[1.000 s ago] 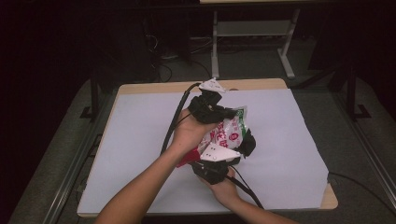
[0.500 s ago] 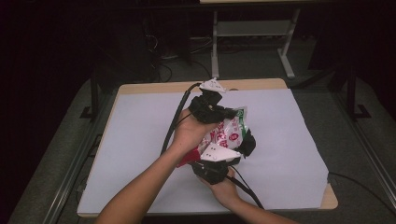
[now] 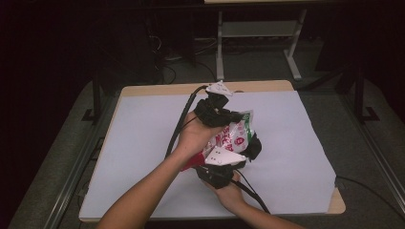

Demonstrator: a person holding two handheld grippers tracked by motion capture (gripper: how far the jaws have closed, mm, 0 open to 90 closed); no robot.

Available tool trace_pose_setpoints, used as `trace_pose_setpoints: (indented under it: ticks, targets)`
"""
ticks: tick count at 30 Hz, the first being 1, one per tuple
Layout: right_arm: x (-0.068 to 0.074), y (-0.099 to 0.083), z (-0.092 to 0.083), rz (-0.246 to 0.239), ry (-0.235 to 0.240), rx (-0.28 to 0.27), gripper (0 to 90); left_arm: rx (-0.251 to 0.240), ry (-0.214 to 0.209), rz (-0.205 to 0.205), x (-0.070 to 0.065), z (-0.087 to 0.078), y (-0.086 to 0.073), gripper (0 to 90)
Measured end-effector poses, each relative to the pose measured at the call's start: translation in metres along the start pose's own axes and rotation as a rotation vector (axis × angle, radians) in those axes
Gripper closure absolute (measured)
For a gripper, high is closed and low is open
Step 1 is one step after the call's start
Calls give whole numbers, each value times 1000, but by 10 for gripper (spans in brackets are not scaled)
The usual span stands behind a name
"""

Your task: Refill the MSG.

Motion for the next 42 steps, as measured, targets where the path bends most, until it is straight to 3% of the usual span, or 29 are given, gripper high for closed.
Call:
trace_pose_setpoints:
  ticks: [42]
  targets:
    - [0,-2,1,3,-1,0,900,15,8,-21,2,5,0,900]
Point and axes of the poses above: each handheld gripper's, and its own axes: z roughly forward along the jaws, y roughly out of its top, x roughly to its left, the point moved 1 cm from there along z, roughly forward along the jaws
